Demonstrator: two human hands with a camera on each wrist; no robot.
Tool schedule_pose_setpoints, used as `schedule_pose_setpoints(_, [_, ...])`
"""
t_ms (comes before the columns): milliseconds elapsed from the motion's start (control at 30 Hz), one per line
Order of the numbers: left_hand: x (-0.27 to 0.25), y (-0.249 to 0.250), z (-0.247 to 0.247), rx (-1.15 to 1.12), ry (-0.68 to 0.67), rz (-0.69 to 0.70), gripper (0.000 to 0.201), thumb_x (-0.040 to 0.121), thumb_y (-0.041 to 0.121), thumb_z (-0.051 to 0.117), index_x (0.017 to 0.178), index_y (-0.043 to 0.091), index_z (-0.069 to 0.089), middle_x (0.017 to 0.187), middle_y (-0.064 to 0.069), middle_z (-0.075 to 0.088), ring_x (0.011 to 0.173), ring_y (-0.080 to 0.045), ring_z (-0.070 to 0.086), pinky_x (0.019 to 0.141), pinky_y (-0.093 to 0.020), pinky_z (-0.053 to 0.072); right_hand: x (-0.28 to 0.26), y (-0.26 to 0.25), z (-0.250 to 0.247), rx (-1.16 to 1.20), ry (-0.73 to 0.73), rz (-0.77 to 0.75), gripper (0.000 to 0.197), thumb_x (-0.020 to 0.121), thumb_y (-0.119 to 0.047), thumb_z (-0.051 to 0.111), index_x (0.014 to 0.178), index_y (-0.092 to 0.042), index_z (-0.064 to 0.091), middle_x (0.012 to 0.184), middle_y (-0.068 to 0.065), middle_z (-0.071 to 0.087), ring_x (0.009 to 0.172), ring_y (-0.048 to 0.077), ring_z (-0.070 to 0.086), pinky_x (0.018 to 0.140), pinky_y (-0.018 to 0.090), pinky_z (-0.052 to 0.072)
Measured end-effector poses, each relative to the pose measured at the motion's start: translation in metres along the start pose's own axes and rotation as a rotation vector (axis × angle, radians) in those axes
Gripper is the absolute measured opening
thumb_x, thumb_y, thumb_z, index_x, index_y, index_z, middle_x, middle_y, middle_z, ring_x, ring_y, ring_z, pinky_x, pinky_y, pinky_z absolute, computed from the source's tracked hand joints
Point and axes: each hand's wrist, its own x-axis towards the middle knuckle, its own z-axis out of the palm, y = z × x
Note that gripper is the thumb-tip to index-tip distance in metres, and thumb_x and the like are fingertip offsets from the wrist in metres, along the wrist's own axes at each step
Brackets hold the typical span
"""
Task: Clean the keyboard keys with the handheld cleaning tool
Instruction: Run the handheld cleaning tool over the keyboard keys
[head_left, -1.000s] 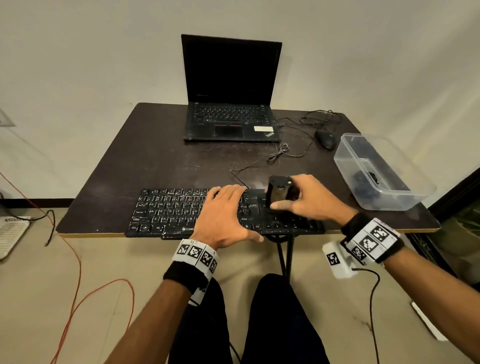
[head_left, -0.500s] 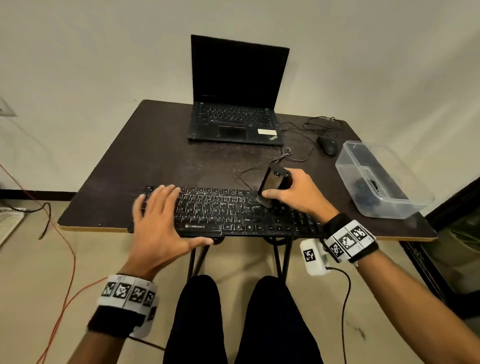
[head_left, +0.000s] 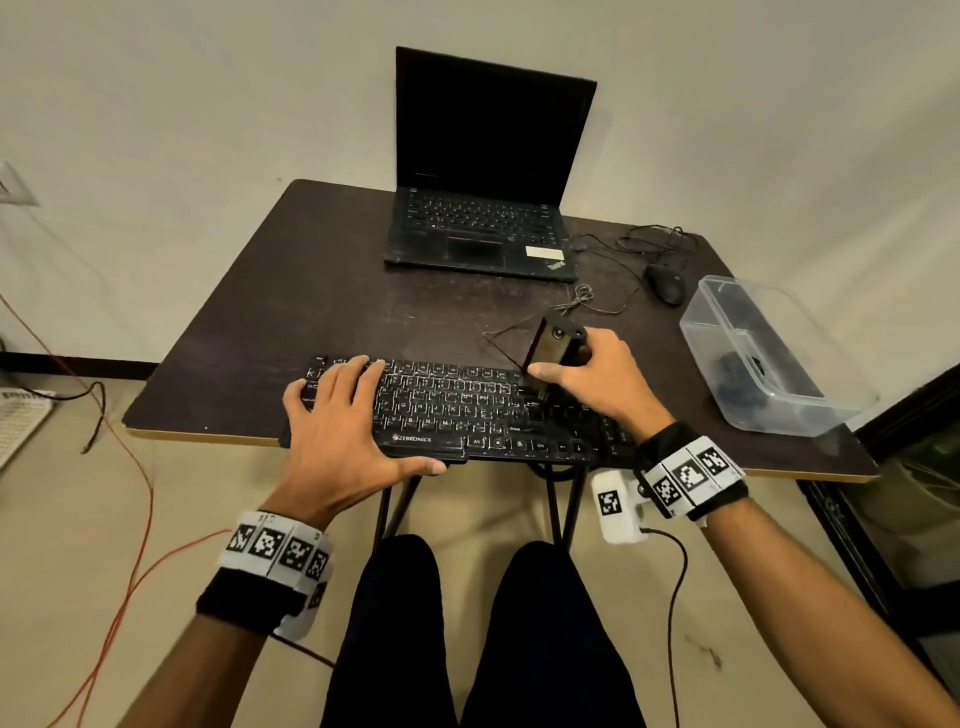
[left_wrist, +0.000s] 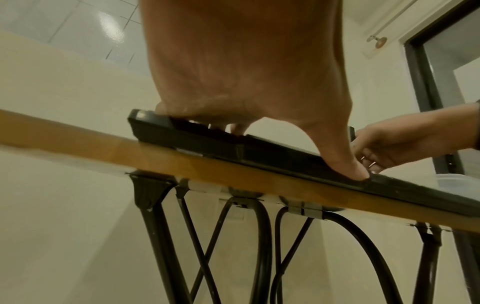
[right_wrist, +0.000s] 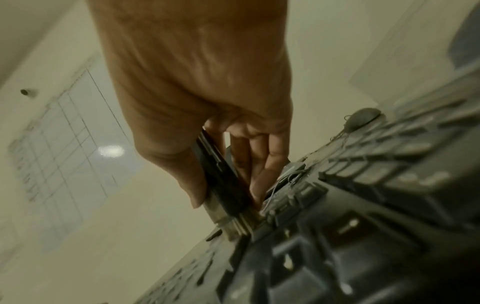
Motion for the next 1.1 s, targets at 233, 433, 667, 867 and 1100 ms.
schedule_pose_setpoints(233, [0.028, -0.015, -0.013, 0.072, -0.144, 0.143, 0.155, 0.038, 0.118, 0.033, 0.159, 0.021, 0.038, 0.161, 0.002, 0.040, 0.140, -0.027, 0.035, 0.120, -0.050, 0.016, 0.009, 0.000, -0.001, -0.086, 0.079, 0.019, 0.029, 0.083, -0.041, 0.086, 0.104, -0.024, 0.077, 0.104, -0.002, 0.079, 0.104, 0.022, 0.072, 0.094, 0.042, 0.058])
schedule_pose_setpoints(433, [0.037, -0.043, -0.015, -0.107, -0.189, 0.210, 0.148, 0.036, 0.112, 0.052, 0.157, 0.026, 0.041, 0.154, 0.009, 0.045, 0.149, -0.015, 0.032, 0.127, -0.046, 0.005, 0.007, -0.003, 0.002, -0.046, 0.056, 0.000, 0.027, 0.082, -0.036, 0.088, 0.104, -0.024, 0.077, 0.106, -0.004, 0.080, 0.105, 0.020, 0.073, 0.098, 0.043, 0.057])
schedule_pose_setpoints(667, [0.030, -0.041, -0.011, -0.214, -0.157, 0.192, 0.144, 0.040, 0.110, 0.057, 0.158, 0.029, 0.039, 0.158, 0.008, 0.044, 0.150, -0.013, 0.035, 0.131, -0.050, 0.002, 0.009, -0.011, 0.010, -0.049, -0.004, -0.046, 0.025, 0.082, -0.033, 0.089, 0.103, -0.025, 0.078, 0.104, -0.007, 0.079, 0.104, 0.018, 0.073, 0.097, 0.040, 0.057])
schedule_pose_setpoints(867, [0.028, -0.038, -0.009, -0.224, -0.140, 0.170, 0.142, 0.041, 0.108, 0.060, 0.157, 0.029, 0.040, 0.158, 0.009, 0.045, 0.150, -0.012, 0.035, 0.131, -0.054, 0.002, 0.005, -0.015, 0.024, 0.010, -0.002, -0.036, 0.030, 0.082, -0.033, 0.089, 0.109, -0.024, 0.079, 0.104, -0.007, 0.080, 0.102, 0.015, 0.073, 0.092, 0.034, 0.057])
schedule_pose_setpoints(1100, [0.025, -0.025, -0.006, -0.198, -0.141, 0.146, 0.148, 0.038, 0.111, 0.051, 0.158, 0.025, 0.040, 0.159, 0.008, 0.043, 0.151, -0.013, 0.033, 0.130, -0.055, 0.001, 0.002, -0.012, 0.026, 0.077, 0.010, 0.026, 0.024, 0.080, -0.034, 0.089, 0.096, -0.021, 0.077, 0.093, -0.009, 0.079, 0.094, 0.016, 0.075, 0.091, 0.039, 0.059])
